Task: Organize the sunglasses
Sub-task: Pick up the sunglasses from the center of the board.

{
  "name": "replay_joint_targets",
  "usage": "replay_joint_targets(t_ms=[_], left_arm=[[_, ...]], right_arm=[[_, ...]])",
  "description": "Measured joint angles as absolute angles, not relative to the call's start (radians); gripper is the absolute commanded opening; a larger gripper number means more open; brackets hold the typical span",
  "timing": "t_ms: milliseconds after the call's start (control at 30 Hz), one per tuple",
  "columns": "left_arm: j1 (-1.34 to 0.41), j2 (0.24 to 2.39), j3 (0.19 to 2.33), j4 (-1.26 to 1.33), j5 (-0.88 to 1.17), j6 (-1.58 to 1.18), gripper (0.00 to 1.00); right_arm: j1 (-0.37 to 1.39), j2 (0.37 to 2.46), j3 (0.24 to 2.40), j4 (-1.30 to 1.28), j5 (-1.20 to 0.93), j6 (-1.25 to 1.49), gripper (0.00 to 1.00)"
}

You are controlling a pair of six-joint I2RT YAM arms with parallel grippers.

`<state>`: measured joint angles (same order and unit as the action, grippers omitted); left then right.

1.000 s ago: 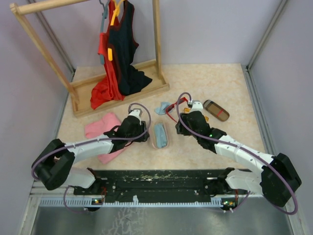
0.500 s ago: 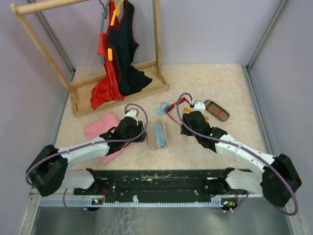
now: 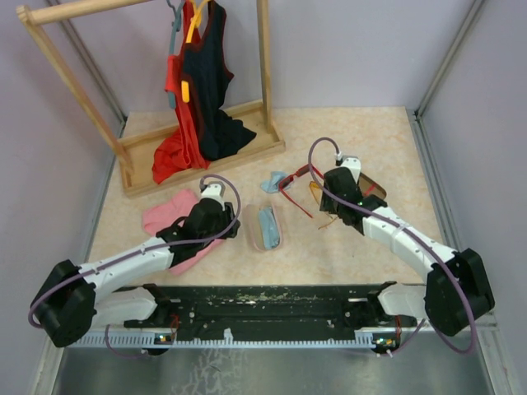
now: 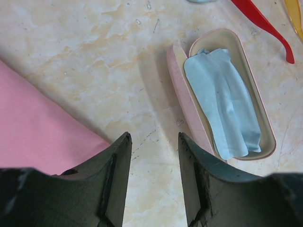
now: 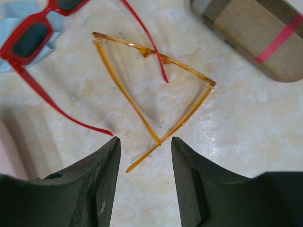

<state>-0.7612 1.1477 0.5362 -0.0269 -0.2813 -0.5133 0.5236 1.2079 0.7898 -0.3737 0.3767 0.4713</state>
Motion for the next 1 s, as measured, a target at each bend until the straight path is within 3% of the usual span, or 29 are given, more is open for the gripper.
replay_joint_targets(t_ms=[367,733,1000], left_arm=[[-0.761,1.119,0.535,-0.034,-0.29,-0.5,0.5],[-0.761,1.102,0.535,-0.034,-0.284,-0.5,0.5],[-0.761,1.085,0.534,-0.035,-0.283,-0.5,0.51]], right_arm=[[0.38,1.328,0.806,-0.399,0.361,0.495,0.48],[0.248,1.376,0.707,-0.249,0.234,0.614,0.47],[0.209,1.423,0.674,-0.17,0.157,0.667,0.39]])
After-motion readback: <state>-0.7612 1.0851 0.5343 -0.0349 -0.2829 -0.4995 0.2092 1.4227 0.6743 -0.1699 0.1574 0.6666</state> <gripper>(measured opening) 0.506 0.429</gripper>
